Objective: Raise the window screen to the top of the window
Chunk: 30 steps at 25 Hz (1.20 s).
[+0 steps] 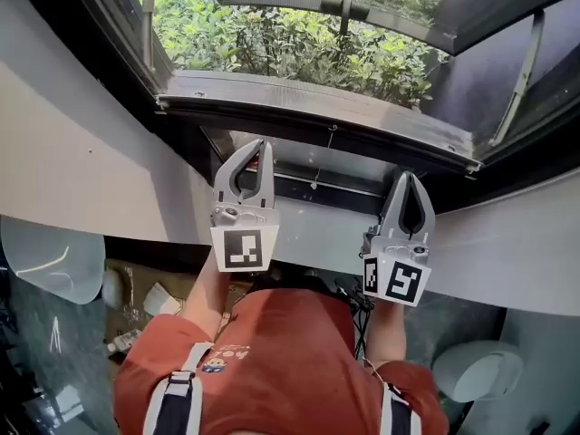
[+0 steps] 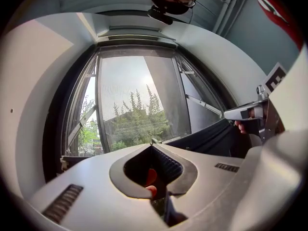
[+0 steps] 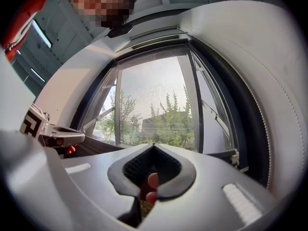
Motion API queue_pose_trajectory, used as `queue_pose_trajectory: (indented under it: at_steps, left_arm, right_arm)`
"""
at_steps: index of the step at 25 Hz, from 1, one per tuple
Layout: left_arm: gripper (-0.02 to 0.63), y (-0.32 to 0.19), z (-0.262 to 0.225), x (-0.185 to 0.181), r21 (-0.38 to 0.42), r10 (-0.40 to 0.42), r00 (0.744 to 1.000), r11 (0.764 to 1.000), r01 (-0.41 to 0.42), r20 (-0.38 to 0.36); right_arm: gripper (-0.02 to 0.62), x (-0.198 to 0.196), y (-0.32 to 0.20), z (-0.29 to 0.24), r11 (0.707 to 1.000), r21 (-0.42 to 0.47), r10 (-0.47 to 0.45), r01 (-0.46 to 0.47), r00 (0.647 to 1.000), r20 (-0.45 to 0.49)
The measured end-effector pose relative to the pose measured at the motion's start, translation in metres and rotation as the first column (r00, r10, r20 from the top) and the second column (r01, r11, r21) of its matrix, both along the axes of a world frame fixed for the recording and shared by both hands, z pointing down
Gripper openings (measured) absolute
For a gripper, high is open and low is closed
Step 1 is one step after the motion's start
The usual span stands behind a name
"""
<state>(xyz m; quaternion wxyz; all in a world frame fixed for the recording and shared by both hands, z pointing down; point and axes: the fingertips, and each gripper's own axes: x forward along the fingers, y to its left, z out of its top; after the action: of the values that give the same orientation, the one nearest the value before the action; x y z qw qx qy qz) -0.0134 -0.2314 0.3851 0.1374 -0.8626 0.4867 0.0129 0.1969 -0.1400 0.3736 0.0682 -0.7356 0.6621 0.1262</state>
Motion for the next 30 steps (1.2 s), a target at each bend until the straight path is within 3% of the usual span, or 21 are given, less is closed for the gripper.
queue_pose_trajectory:
  at_steps: [6, 7, 9, 12, 15, 17, 20, 25, 30]
  left_arm:
    - [0.024, -0.005, 0.002, 0.005, 0.02, 0.001, 0.998, 1.0, -0.002, 0.059]
    - [0.037, -0.005, 0.002, 0.007, 0.027, 0.003, 0.998, 1.0, -0.005, 0.067]
    - [0.059, -0.008, 0.003, 0.011, 0.04, 0.01, 0.995, 0.999, -0.014, 0.099]
    - [0.095, -0.011, 0.013, 0.016, 0.07, 0.018, 0.967, 0.997, -0.037, 0.255]
    - [0.115, -0.017, 0.019, 0.017, 0.131, 0.0, 0.921, 0.99, -0.056, 0.39]
    - [0.123, -0.022, 0.023, 0.016, 0.157, -0.014, 0.879, 0.985, -0.069, 0.477]
    - [0.141, -0.031, 0.033, 0.016, 0.167, -0.023, 0.796, 0.981, -0.099, 0.605]
    - [0.166, -0.044, 0.051, 0.014, 0.166, -0.046, 0.625, 0.977, -0.134, 0.779]
    - [0.166, -0.059, 0.059, 0.011, 0.196, -0.11, 0.463, 0.97, -0.143, 0.879]
  right_arm:
    - [0.015, -0.001, -0.012, 0.005, 0.999, -0.025, -0.047, 0.047, 0.998, -0.029]
    - [0.064, -0.001, -0.013, 0.006, 0.998, -0.033, -0.058, 0.057, 0.998, -0.038]
    - [0.072, 0.0, -0.016, 0.007, 0.997, -0.05, -0.062, 0.059, 0.995, -0.073]
    - [0.079, 0.001, -0.02, 0.007, 0.996, -0.078, -0.057, 0.042, 0.979, -0.196]
    - [0.111, 0.0, -0.03, 0.008, 0.988, -0.147, -0.089, 0.039, 0.932, -0.35]
    - [0.135, 0.002, -0.036, 0.015, 0.974, -0.224, -0.12, 0.019, 0.886, -0.448]
    - [0.168, 0.005, -0.043, 0.031, 0.944, -0.328, -0.178, -0.027, 0.796, -0.578]
    - [0.181, 0.012, -0.051, 0.055, 0.895, -0.425, -0.256, -0.138, 0.622, -0.74]
    - [0.19, 0.029, -0.064, 0.072, 0.854, -0.437, -0.279, -0.281, 0.462, -0.842]
